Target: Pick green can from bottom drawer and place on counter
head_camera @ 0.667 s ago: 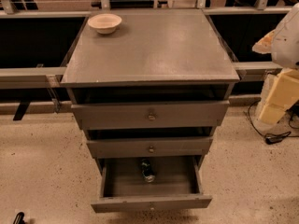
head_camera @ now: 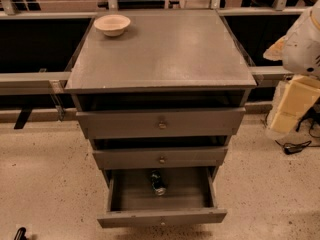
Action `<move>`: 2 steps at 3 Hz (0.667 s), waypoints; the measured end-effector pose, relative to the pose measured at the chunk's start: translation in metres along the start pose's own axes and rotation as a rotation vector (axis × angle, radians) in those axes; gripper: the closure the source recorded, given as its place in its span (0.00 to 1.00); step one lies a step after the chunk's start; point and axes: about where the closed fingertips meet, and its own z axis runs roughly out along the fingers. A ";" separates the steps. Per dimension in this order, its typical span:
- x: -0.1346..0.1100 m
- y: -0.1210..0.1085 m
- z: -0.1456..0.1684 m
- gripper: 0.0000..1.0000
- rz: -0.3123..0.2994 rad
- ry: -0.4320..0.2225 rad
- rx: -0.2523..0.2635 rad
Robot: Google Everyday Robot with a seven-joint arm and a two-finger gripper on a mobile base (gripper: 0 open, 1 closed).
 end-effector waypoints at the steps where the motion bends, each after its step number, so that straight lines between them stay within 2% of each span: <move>1: -0.003 0.012 0.052 0.00 -0.003 -0.067 -0.081; 2: -0.005 0.036 0.128 0.00 0.021 -0.208 -0.155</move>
Offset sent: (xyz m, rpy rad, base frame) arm 0.0219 0.0592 -0.2178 0.4668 0.0438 0.0643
